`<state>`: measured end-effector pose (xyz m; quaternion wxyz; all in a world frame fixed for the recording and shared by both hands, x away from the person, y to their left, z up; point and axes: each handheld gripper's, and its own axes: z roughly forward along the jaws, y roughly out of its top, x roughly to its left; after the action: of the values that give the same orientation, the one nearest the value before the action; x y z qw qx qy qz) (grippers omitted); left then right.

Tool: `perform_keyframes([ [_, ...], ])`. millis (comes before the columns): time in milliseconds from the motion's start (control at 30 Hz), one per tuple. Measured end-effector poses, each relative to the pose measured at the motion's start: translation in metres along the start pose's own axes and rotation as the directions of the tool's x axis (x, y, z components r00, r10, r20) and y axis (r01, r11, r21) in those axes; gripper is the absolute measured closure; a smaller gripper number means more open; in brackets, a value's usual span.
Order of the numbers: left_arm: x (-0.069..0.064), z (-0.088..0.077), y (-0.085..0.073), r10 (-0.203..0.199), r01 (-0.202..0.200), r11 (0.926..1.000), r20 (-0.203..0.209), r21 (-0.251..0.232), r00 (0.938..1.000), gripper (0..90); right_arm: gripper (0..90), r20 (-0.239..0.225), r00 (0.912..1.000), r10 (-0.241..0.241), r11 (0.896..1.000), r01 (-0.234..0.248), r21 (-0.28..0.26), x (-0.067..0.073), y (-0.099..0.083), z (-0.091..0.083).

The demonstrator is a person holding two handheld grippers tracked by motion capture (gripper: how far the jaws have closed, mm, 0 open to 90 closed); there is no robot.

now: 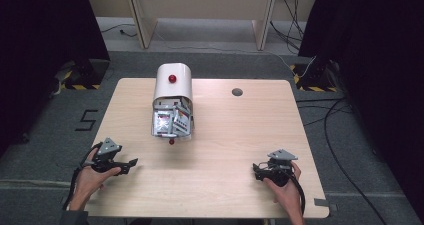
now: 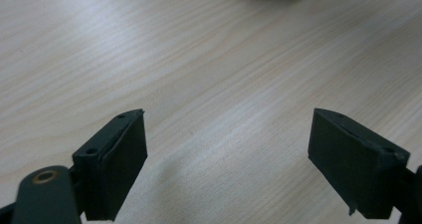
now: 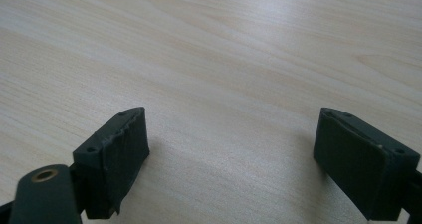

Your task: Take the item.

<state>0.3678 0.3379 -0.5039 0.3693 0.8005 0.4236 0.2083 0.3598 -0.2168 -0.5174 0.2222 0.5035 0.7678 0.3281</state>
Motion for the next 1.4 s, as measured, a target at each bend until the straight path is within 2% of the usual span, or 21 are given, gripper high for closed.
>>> perform_keyframes([
  [433, -0.019, -0.032, 0.029, -0.001, 0.005, 0.9949, 0.034, -0.101, 0.9994, 15.7, 14.9, -0.001, 1.0, -0.001, 1.0, 0.001, 0.0, 0.0, 0.0, 0.0],
  [667, -0.031, -0.048, 0.044, 0.015, -0.007, 0.9881, 0.049, -0.154, 0.9987, 17.1, 14.8, -0.001, 1.0, -0.001, 1.0, 0.001, 0.0, 0.0, 0.0, 0.0],
  [867, -0.043, -0.062, 0.056, 0.007, 0.008, 0.9799, 0.073, -0.199, 0.9973, 19.3, 14.8, -0.001, 1.0, -0.002, 1.0, 0.002, 0.0, 0.0, 0.0, 0.0],
  [1000, -0.05, -0.067, 0.063, -0.01, 0.033, 0.9747, 0.104, -0.221, 0.9945, 20.8, 14.8, -0.002, 1.0, -0.001, 1.0, 0.001, 0.0, 0.0, 0.0, 0.0],
  [1100, -0.057, -0.069, 0.068, -0.019, 0.046, 0.9736, 0.125, -0.223, 0.992, 23.0, 14.8, -0.002, 1.0, -0.002, 1.0, 0.002, 0.0, 0.0, 0.0, 0.0],
  [1233, -0.064, -0.07, 0.076, -0.007, 0.037, 0.9741, 0.13, -0.223, 0.9915, 24.9, 14.8, -0.002, 1.0, 0.001, 1.0, -0.001, 0.001, 0.0, 0.0, 0.0],
  [1400, -0.075, -0.073, 0.087, 0.011, 0.027, 0.9687, 0.15, -0.247, 0.9886, 29.9, 14.8, -0.002, 1.0, 0.003, 1.0, -0.003, 0.002, 0.0, 0.0, 0.001],
])
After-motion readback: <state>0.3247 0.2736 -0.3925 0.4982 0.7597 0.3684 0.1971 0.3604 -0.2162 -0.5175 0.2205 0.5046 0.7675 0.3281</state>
